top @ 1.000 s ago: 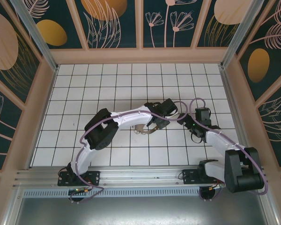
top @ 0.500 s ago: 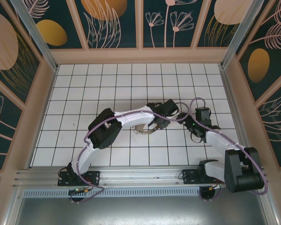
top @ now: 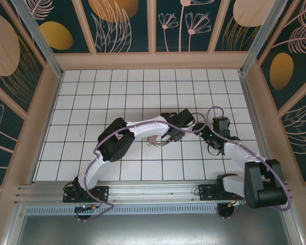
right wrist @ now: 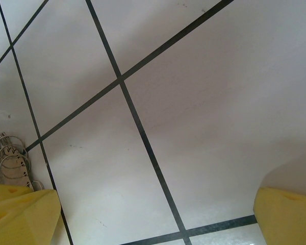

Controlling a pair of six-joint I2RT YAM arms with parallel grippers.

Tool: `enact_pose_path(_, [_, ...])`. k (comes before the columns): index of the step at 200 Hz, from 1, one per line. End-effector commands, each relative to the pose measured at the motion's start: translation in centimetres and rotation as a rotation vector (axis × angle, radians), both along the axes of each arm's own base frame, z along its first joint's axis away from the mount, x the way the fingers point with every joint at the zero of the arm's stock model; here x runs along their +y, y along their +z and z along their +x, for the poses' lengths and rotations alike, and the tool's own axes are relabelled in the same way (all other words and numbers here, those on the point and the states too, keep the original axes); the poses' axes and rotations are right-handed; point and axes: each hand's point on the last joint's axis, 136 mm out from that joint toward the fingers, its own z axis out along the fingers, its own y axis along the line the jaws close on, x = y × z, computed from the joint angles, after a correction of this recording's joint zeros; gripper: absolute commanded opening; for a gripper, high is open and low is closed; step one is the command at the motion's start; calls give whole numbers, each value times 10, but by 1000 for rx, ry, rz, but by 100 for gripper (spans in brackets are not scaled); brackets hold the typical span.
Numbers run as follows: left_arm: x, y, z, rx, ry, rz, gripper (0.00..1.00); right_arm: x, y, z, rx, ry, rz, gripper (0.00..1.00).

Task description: Put the keys on the keyring

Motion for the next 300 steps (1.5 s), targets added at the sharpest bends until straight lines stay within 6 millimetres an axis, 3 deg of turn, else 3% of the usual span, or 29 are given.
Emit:
enact_pose_path(1, [2,-13,2,-7,-21,40,32,2,2,5,-8,1,17,99])
enact_pose_path(101, [7,-5,20,-22,15,7,34,4,2,6,-11,11,21,99])
enact_pose_path(201, [7,-9,17,35,0,-32,14,5,1,6,-12,22,21,99])
enact_pose_path(300, [0,18,21,5,-4,-100,1,14,5,6,-26,67,54,98])
